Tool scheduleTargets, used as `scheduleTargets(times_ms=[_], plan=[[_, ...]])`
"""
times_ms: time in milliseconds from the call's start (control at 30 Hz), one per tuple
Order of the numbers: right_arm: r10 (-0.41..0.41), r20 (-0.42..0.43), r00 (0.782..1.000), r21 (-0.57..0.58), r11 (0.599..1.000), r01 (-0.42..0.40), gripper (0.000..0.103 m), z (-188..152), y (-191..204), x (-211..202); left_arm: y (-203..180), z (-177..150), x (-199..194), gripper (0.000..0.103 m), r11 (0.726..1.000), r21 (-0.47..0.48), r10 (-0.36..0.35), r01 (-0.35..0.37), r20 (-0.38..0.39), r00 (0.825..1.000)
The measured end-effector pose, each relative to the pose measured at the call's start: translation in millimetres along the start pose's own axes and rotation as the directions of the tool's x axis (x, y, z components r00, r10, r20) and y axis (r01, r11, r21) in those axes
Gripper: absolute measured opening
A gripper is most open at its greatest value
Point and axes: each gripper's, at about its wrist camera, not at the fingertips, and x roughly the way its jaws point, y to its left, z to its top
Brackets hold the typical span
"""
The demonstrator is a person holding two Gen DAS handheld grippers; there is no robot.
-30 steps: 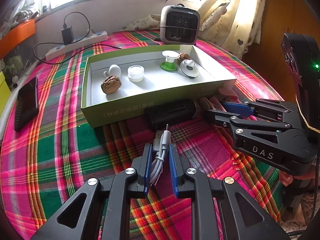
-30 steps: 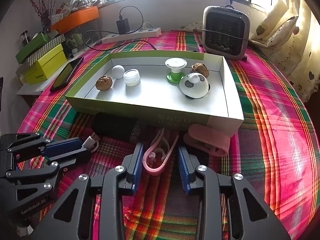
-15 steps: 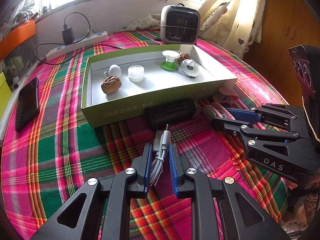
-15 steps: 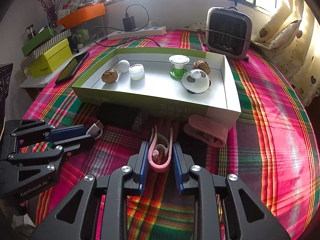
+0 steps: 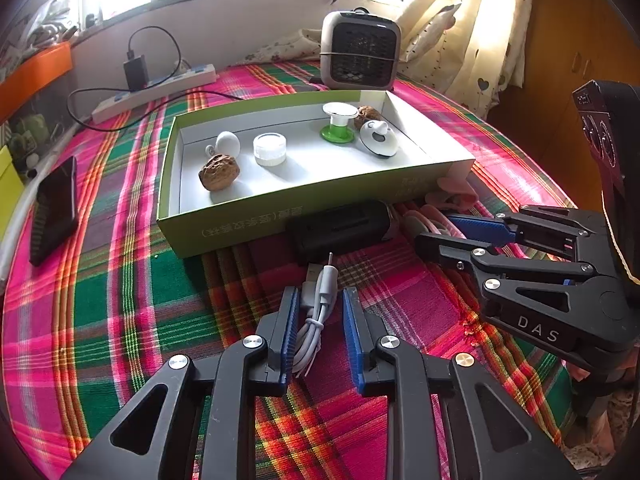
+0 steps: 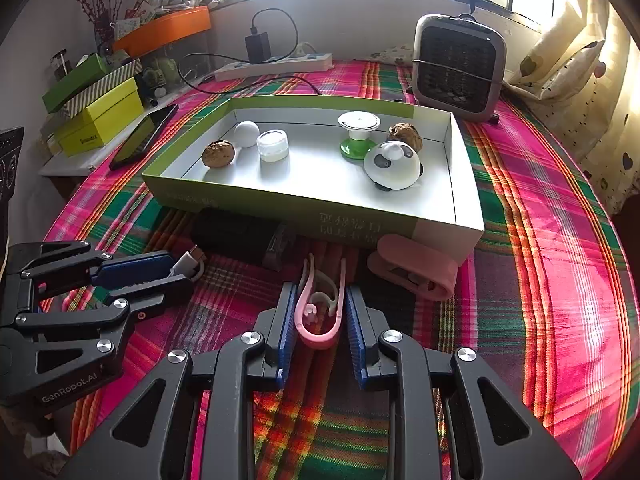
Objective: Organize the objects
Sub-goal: 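Lift the held white cable and pink hook up from the table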
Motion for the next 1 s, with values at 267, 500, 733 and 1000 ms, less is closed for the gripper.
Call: scheduleTargets(times_ms=[267,500,733,1000], plan=[[-0.005,0.001,1.000,-0.003,1.000,0.005,0.025,0.5,0.2,0.2,-1.9,0.2,0.2,0.020,1.000,0.003,0.014,-0.014,-0.001,1.000],[-0.004,0.001,1.000,-0.003,1.000,0.004,0.025,0.9,0.4,-0.3,-1.3,0.6,0.3,0.016,1.000,-0.002,0.028,-0.028,-0.004,1.000],[-0.003,0.002,1.000,-0.001,1.000,0.003,0.025,0.8,-0.4,-1.0,-2.0,0.5,0.6,0.016,1.000,-0.006,0.030,-0.030,-0.005,1.000],[0.014,0.011,1.000,0.001,1.000,-0.014,0.025,0.3,0.6,-4.1,-3.0,0.9,-0.5,0.015,1.000,-0.003,0.031,-0.031,-0.005,1.000]])
